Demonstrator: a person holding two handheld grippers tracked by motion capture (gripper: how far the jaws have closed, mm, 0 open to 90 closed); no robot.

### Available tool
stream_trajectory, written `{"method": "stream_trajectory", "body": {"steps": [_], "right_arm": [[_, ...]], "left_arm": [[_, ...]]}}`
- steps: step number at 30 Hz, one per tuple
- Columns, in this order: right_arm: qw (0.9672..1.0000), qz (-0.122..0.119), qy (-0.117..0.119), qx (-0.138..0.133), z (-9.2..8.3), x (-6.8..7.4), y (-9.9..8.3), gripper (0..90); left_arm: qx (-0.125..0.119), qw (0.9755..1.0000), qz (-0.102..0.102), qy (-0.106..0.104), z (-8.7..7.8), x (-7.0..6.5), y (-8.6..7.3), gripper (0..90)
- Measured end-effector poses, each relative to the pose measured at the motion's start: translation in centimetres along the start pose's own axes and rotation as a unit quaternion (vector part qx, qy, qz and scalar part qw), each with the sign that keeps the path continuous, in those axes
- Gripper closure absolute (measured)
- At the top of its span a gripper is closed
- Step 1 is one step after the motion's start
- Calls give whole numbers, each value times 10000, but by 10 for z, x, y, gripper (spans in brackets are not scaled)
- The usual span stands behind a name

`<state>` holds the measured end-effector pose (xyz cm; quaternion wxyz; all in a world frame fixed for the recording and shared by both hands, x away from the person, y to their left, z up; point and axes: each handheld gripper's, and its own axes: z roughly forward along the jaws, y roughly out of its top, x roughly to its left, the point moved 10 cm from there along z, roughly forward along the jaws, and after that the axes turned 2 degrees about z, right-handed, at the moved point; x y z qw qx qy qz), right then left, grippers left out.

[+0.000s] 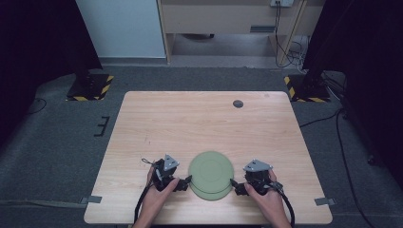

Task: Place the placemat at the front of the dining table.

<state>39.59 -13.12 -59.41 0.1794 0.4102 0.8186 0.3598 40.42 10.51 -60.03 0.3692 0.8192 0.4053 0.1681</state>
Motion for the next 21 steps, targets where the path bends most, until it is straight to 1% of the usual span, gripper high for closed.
{"method": "stream_trajectory", "body": {"steps": [4,8,11,18,21], "right_arm": [[10000,-18,0,46,1,1,-1,61],[10000,-37,-18,14,2,2,0,62],[10000,-44,-58,15,3,2,0,46],[9999,23,-105,-1,5,0,2,34],[9999,61,-154,-36,6,-1,4,34]], "left_arm": [[0,10000,-6,4,0,0,0,18],[-1,10000,-14,49,0,1,0,8],[-9,10000,-1,54,1,1,0,0],[-23,10000,-44,77,2,3,1,0],[-36,9999,-71,130,3,4,2,0]]}}
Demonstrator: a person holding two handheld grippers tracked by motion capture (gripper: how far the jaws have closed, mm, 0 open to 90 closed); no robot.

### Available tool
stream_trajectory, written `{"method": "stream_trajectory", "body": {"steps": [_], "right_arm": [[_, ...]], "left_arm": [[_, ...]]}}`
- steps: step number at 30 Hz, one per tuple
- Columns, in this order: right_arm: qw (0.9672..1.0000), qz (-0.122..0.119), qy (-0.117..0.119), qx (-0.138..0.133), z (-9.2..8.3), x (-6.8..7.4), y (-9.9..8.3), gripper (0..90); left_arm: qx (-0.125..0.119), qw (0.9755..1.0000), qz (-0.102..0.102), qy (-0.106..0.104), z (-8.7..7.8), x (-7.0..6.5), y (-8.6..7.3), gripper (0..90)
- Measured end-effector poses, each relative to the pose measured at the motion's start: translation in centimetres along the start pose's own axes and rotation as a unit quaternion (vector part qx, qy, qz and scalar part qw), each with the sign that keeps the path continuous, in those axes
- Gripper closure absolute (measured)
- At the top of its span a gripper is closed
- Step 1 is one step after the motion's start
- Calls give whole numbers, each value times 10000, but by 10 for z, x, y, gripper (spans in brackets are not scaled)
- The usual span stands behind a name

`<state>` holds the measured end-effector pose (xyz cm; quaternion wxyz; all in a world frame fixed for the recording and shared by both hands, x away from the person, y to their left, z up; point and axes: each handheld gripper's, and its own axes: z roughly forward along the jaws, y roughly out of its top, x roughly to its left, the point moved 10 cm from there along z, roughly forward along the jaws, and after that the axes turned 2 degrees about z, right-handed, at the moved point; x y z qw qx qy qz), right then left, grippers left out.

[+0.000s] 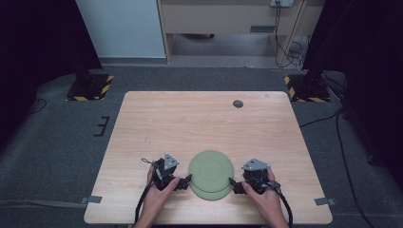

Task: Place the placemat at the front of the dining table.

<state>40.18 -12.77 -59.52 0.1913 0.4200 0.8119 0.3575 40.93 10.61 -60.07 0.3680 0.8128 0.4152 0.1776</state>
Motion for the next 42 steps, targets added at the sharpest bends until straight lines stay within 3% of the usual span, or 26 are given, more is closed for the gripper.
{"method": "stream_trajectory", "body": {"steps": [7,16,24,42], "right_arm": [[10000,53,-64,-14,2,-2,2,32],[9999,-76,123,-17,-5,5,-1,65],[9999,-68,139,19,-2,5,-3,68],[9999,72,-95,9,4,0,2,38]], "left_arm": [[-11,10000,-11,51,1,2,1,2],[16,10000,74,-41,-4,-4,-1,21],[43,10000,47,-38,-1,-4,-1,1],[-10,9999,-7,130,2,-1,2,1]]}}
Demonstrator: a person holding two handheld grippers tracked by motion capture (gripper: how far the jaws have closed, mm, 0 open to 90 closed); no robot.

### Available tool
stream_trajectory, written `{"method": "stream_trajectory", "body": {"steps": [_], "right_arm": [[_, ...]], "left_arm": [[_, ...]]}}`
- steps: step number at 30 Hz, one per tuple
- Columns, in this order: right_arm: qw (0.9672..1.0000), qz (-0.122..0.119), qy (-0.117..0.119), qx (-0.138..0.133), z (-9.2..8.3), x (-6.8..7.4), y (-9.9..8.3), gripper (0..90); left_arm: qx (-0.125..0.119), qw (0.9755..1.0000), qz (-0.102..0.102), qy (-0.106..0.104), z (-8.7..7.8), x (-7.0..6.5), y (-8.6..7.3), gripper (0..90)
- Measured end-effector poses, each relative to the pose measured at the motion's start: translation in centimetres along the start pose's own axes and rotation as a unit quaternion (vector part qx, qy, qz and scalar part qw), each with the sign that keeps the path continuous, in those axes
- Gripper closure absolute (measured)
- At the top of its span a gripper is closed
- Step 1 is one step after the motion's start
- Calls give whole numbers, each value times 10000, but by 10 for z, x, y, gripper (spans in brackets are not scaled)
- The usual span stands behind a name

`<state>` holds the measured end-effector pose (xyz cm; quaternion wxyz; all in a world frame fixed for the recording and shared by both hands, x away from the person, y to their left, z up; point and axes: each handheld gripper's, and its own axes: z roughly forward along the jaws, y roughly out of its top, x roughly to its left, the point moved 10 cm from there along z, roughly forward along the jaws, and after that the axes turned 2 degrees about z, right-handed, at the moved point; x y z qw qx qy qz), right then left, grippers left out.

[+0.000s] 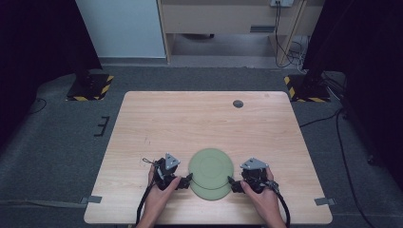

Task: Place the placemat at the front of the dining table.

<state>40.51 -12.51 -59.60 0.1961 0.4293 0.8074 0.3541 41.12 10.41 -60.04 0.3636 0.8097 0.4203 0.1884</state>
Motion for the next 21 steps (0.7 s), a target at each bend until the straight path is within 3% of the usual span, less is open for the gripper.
{"method": "stream_trajectory", "body": {"steps": [8,12,21], "right_arm": [[10000,-51,62,-9,-3,2,-1,71],[9997,-129,214,16,-6,7,-4,74],[9998,-113,145,-8,-3,6,-3,69]], "left_arm": [[1,10000,17,-47,-2,-1,-1,20],[31,9999,71,-70,-5,-3,-3,20],[16,10000,48,-50,-2,-3,-2,1]]}}
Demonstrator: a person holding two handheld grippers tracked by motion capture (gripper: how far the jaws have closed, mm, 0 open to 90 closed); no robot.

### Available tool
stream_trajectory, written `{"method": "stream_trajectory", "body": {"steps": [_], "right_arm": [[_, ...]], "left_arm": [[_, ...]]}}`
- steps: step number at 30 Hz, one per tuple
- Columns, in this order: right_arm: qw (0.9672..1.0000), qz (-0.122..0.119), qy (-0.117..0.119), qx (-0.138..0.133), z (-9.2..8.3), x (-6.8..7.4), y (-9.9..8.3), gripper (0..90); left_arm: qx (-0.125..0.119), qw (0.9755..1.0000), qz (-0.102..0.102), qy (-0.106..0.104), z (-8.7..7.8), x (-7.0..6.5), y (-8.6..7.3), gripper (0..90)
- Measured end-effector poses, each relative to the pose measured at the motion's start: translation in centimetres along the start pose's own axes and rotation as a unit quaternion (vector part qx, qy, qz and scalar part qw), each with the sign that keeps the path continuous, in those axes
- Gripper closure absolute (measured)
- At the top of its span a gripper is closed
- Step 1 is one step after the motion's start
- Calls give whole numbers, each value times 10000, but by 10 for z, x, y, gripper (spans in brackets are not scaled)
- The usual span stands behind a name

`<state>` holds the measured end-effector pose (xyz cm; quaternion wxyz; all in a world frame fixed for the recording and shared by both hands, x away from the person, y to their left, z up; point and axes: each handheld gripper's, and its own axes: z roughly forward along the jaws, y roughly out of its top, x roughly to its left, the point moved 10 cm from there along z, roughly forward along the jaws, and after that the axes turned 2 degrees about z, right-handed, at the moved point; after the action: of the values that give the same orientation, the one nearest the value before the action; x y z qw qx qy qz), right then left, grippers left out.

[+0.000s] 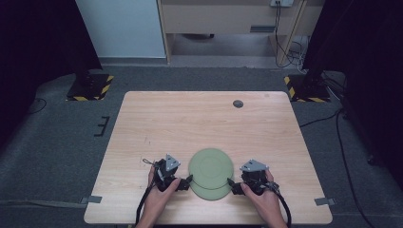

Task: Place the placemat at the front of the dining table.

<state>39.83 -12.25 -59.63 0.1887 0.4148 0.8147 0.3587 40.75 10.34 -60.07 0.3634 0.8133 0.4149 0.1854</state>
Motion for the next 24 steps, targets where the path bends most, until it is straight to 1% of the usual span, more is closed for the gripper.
{"method": "stream_trajectory", "body": {"steps": [3,5,8,12,15,19,20,22,23,24], "right_arm": [[10000,-5,-81,-24,2,-2,2,45],[10000,27,-87,-38,3,-2,3,38],[9999,47,-100,-51,4,-3,3,37],[9997,57,-211,-122,4,-5,6,37],[9996,83,-249,-143,5,-6,7,37],[9995,113,-257,-143,6,-6,7,46],[9996,102,-231,-146,5,-5,7,67],[9995,103,-229,-167,4,-4,7,76],[9997,96,-164,-159,1,-2,7,72],[9997,96,-164,-159,1,-2,7,72]], "left_arm": [[-15,10000,-24,34,1,1,1,5],[-10,10000,-20,53,1,2,1,4],[-21,10000,-4,63,2,3,2,6],[-11,10000,-42,62,3,4,3,2],[-13,9999,-88,61,4,5,4,1],[-11,10000,-86,44,5,6,4,3],[-18,10000,-94,-4,4,5,4,15],[-16,10000,-90,-23,4,5,4,24],[-1,10000,-60,-47,3,4,3,26],[-2,10000,-38,-71,2,3,3,26]]}}
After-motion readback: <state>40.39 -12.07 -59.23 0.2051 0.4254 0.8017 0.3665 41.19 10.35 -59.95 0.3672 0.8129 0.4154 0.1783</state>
